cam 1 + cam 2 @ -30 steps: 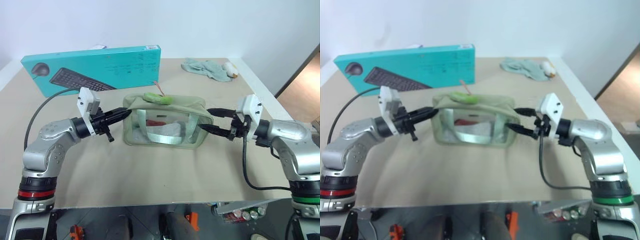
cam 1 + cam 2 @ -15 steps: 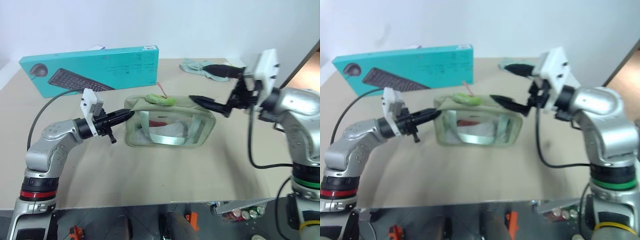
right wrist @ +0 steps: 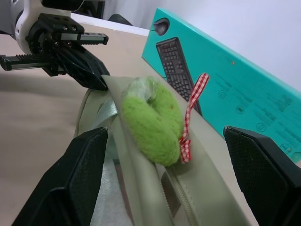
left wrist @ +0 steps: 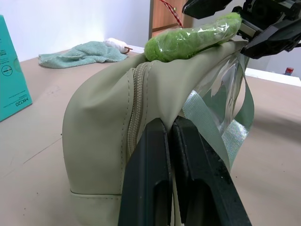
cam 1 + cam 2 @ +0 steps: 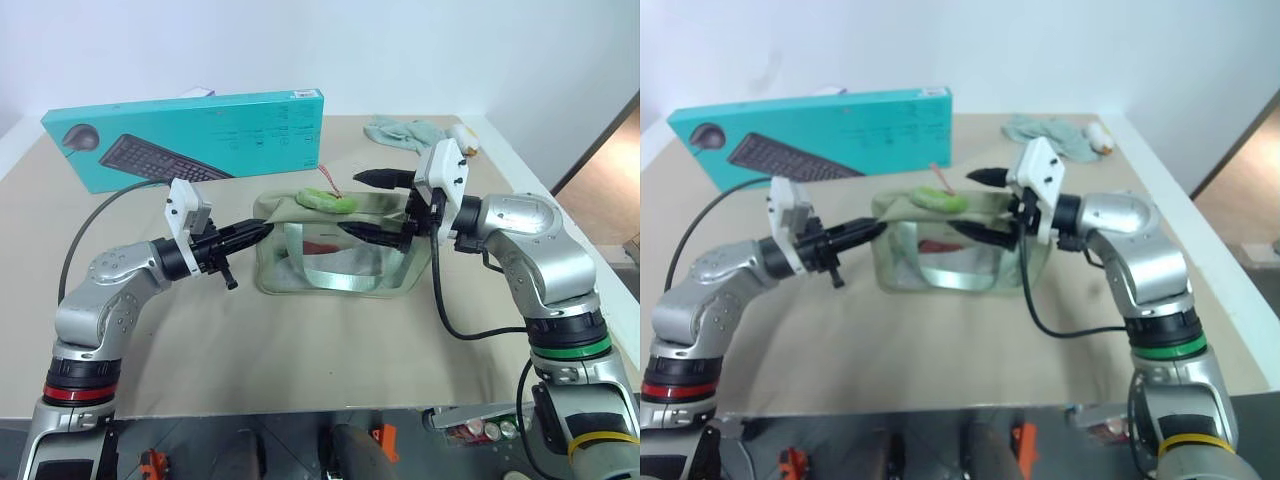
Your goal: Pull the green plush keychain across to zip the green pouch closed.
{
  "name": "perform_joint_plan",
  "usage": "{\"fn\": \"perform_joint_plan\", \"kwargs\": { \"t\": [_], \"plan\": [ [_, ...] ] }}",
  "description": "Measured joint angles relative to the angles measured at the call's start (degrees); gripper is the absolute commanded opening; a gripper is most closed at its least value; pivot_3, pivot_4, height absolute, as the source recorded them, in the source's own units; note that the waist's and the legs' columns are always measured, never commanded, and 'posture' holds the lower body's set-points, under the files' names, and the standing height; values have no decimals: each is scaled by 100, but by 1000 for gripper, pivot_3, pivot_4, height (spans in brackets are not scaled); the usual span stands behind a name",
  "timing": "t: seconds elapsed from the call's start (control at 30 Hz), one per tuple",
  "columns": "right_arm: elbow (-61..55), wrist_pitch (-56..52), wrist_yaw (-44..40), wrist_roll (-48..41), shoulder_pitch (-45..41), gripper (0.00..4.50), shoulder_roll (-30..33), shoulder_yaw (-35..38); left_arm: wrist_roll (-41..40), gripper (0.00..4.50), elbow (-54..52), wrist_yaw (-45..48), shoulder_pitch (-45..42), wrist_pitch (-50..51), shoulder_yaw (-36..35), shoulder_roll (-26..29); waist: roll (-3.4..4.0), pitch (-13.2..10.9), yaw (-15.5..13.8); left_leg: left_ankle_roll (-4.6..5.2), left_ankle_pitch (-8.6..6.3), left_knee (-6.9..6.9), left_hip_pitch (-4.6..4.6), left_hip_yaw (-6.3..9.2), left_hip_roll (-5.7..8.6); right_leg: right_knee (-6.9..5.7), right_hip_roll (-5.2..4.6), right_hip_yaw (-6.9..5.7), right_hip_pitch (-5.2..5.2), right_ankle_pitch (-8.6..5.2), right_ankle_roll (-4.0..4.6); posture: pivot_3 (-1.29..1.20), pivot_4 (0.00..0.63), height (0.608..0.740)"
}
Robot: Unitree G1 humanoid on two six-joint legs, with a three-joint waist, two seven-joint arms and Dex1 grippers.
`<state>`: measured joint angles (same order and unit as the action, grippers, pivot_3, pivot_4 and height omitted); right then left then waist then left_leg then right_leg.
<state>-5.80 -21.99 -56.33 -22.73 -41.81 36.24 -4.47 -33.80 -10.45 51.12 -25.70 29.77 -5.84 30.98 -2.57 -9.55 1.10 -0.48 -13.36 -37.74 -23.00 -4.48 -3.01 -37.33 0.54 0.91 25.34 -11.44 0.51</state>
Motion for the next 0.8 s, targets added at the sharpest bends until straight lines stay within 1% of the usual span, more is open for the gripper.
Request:
{"fn": "perform_joint_plan", "kwargs": {
  "t": [0.1,0.13,0.17,0.3,0.33,0.67,0.8],
  "plan": [
    [53,0,-18,0,-10,2244,-44,0,0,0,-20,-17,10,-1,1,-2,0,0,0,0,0,0,0,-1,0,0,1,1,0,1,0,0,150,740],
    [53,-9,-18,-2,-17,1778,-53,0,0,0,-22,-21,12,-2,1,-3,0,0,0,0,0,0,0,-1,0,0,1,1,0,1,0,0,150,740],
    [53,-15,-19,-2,-20,1554,-59,0,0,0,-22,-23,12,-3,1,-4,0,0,0,0,0,0,0,-1,0,0,0,0,0,0,0,0,150,740],
    [52,-106,-19,-36,-20,207,-74,4,0,0,-27,-35,19,-4,3,-19,0,0,0,0,0,0,0,-1,0,0,0,1,0,1,0,0,150,740],
    [52,-141,-16,-57,-20,35,-79,9,0,0,-27,-43,21,-5,5,-21,0,0,0,0,0,0,0,-1,1,0,0,1,0,1,0,0,150,740],
    [47,-308,46,-170,-19,35,-67,124,8,0,-34,-66,21,-45,56,-31,0,0,-1,0,0,0,0,-1,3,0,-3,1,-1,1,-1,0,150,740],
    [46,-290,115,-174,-19,35,10,343,19,0,-29,-79,6,-68,93,-33,0,0,-5,0,0,0,-1,-1,5,0,-6,1,-1,0,-2,0,150,740]
  ]
}}
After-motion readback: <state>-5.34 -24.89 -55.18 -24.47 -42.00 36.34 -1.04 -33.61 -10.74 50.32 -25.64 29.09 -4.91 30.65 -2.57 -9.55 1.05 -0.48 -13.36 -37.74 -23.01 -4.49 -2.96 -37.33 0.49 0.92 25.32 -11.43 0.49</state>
